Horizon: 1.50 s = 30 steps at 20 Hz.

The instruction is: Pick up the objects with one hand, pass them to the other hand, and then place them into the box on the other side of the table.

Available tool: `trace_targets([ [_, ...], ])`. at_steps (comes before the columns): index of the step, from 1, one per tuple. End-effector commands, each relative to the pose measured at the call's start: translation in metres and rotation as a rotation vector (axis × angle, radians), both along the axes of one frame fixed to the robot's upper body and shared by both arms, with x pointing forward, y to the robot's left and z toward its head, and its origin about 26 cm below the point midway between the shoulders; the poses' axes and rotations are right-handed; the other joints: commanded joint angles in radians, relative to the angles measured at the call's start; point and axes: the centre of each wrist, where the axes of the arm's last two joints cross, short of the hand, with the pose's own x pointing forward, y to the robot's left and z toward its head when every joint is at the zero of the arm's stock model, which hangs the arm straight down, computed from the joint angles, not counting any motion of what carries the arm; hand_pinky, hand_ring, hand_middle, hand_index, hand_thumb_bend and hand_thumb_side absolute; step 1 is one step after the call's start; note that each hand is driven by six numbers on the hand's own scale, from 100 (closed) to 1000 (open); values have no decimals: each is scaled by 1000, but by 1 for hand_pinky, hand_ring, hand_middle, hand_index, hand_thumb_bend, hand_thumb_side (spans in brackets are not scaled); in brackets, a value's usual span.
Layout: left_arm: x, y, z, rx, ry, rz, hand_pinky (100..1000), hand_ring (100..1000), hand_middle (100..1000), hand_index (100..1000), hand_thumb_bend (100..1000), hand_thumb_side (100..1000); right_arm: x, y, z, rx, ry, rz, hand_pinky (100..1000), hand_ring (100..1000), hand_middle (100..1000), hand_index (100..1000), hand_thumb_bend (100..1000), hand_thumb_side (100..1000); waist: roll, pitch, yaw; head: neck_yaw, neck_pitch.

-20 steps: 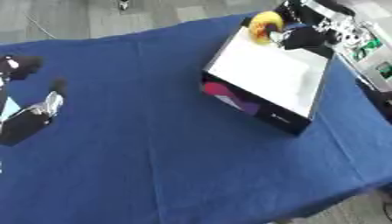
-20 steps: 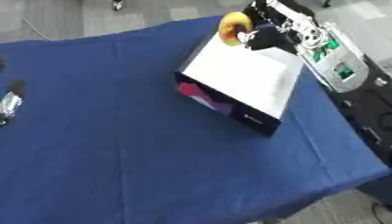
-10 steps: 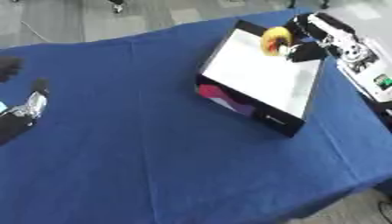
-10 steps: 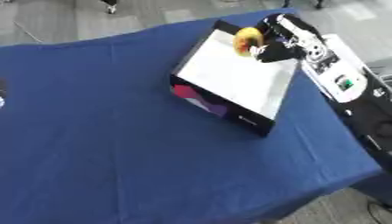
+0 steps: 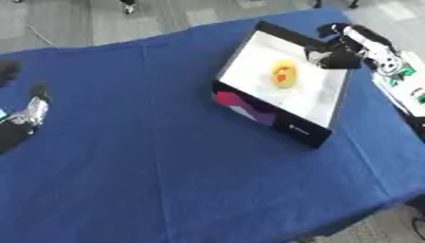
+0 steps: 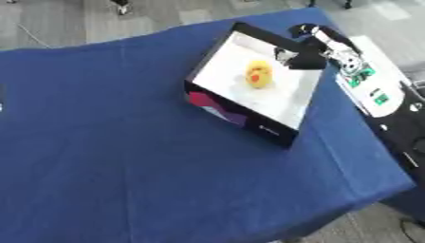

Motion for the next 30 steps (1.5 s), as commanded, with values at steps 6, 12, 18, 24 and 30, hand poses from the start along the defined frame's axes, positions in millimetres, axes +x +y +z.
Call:
trace_targets([
  [6, -1, 13, 13, 9, -38, 36, 779, 737, 685, 778, 278, 513, -5, -9, 23, 50, -127, -54, 894, 802, 835, 866, 100, 350, 11, -37, 1, 27, -3],
  [12, 0, 31, 19, 1, -26, 101, 783, 737, 683, 778, 274, 499, -10, 6, 40, 166, -252, -53, 896, 797, 833, 862, 100, 364, 20, -42, 5, 89, 2],
  [18, -1, 61, 26, -1, -20, 212, 785, 740, 691, 783, 279, 488, -11, 15, 53, 283, -317, -43, 896, 797, 838, 863, 100, 379, 27, -42, 10, 148, -4],
  [24, -5, 95, 34, 29, 6, 325, 788, 744, 700, 788, 256, 466, -12, 17, 54, 296, -332, -37, 894, 790, 831, 856, 100, 350, 31, -40, 18, 197, -1],
  [30, -13, 126, 39, 129, 77, 393, 796, 752, 711, 798, 341, 464, -14, 18, 58, 303, -352, -25, 894, 787, 829, 855, 100, 352, 30, -37, 23, 224, 0],
])
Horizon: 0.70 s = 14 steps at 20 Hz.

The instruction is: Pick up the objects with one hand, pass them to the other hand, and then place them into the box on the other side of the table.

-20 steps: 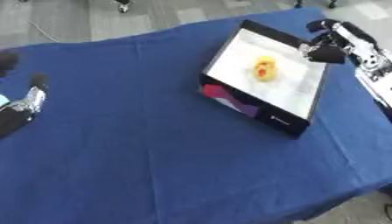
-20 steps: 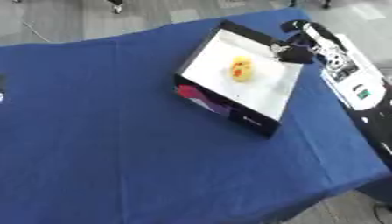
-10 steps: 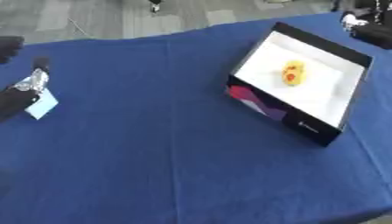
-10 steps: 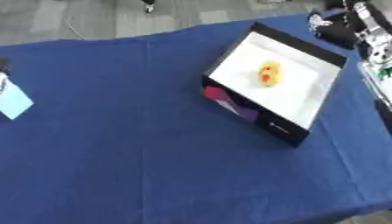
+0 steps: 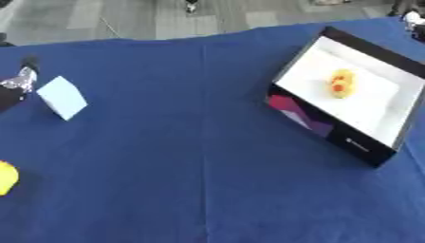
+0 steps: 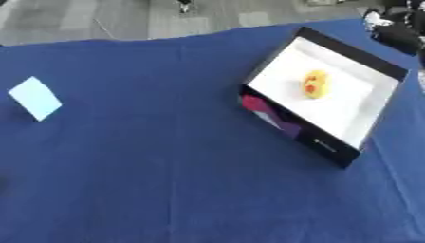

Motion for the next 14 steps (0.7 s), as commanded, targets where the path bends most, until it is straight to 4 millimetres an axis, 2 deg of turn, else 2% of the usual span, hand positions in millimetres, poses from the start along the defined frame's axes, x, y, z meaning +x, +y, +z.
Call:
trace_targets([
  [1, -5, 24, 21, 68, 8, 46, 797, 753, 712, 798, 336, 467, -5, -2, 17, -19, -48, -1, 894, 787, 828, 855, 100, 352, 9, -29, 3, 19, 0],
  [9, -15, 52, 35, 188, 140, 44, 808, 761, 723, 806, 362, 478, -6, -2, 17, -23, -47, -8, 894, 785, 826, 855, 100, 358, 9, -27, 8, 52, 10],
  [14, -25, 62, 45, 278, 227, 20, 812, 764, 728, 806, 424, 472, -6, -4, 17, -28, -42, -18, 892, 783, 825, 853, 100, 360, 12, -26, 12, 81, 16],
])
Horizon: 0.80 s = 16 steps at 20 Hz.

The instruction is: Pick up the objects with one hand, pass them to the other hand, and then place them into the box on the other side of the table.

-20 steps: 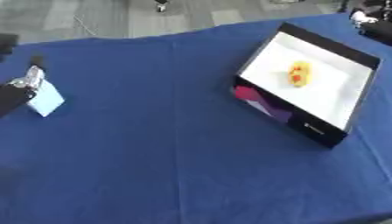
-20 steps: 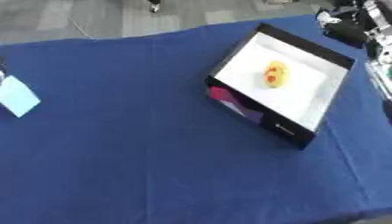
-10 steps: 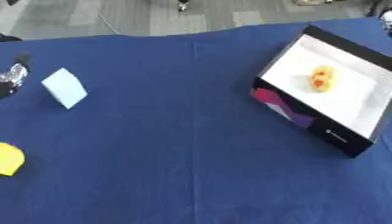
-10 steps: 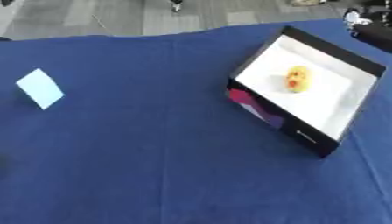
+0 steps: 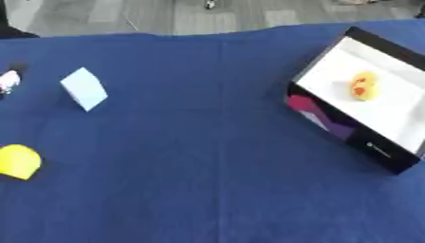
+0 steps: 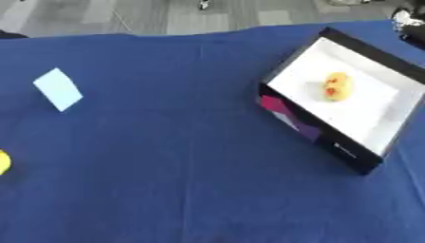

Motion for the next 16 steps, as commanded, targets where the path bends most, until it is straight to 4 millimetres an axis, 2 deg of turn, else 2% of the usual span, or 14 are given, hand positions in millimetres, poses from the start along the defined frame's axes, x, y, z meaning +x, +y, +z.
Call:
trace_targets([
  [1, -8, 9, 21, 93, 24, -15, 814, 766, 730, 806, 445, 470, -4, -5, 17, -32, -38, -18, 892, 783, 825, 853, 100, 360, 12, -26, 2, 20, 6],
  [5, -14, 15, 22, 150, 97, -48, 821, 774, 738, 809, 499, 467, -5, -5, 17, -32, -36, -22, 892, 782, 824, 853, 100, 361, 12, -25, 5, 35, 10],
  [13, -22, 24, 29, 232, 227, -136, 833, 786, 750, 820, 589, 516, -6, -7, 14, -36, -30, -31, 891, 782, 823, 852, 100, 364, 10, -23, 14, 57, 6],
  [16, -24, 29, 31, 253, 282, -159, 838, 790, 758, 820, 560, 424, -6, -8, 13, -38, -25, -34, 891, 781, 823, 852, 100, 366, 10, -22, 17, 56, 2],
])
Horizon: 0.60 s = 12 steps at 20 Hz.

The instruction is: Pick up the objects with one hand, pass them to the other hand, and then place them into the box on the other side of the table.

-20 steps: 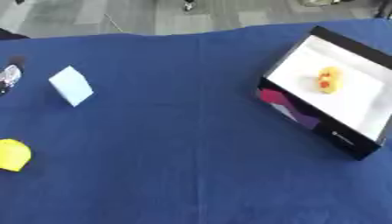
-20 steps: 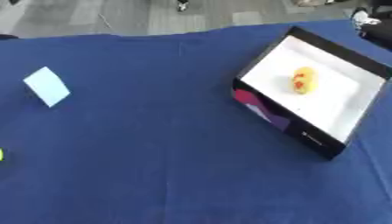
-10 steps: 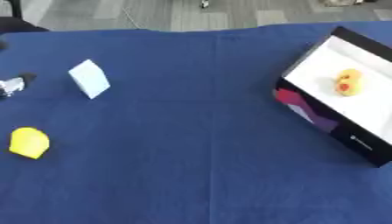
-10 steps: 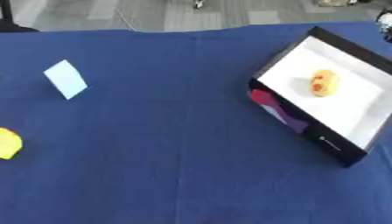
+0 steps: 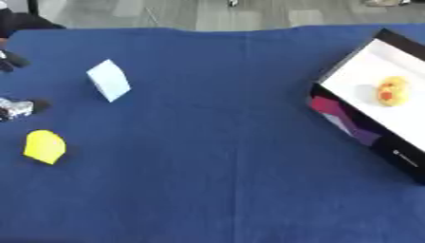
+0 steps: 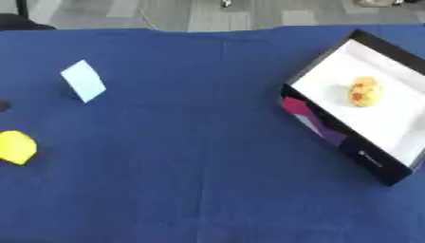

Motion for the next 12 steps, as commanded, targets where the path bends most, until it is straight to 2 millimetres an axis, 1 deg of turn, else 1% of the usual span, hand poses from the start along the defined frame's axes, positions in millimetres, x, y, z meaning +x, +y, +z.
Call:
trace_targets([
  [1, -5, 10, 21, 59, 26, -8, 840, 792, 758, 821, 568, 446, -5, -6, 16, -42, -32, -17, 891, 781, 822, 851, 100, 367, 10, -22, 3, 2, -7],
  [4, -6, 15, 18, 63, 83, -4, 842, 795, 759, 822, 591, 469, -5, -7, 14, -46, -22, -23, 890, 781, 822, 851, 100, 369, 11, -21, 7, -3, -7],
  [7, -7, 19, 16, 53, 120, -4, 844, 795, 757, 819, 566, 385, -5, -7, 12, -47, -17, -25, 890, 781, 822, 850, 100, 368, 11, -21, 8, -9, -5],
  [8, -7, 20, 15, 42, 129, -5, 846, 795, 755, 816, 562, 324, -5, -8, 12, -47, -15, -27, 890, 780, 822, 850, 100, 371, 10, -21, 8, -12, -4],
  [12, -7, 23, 13, 27, 168, -14, 852, 801, 756, 806, 608, 239, -6, -9, 10, -46, -11, -37, 890, 780, 821, 849, 100, 373, 8, -19, 8, -22, 0],
])
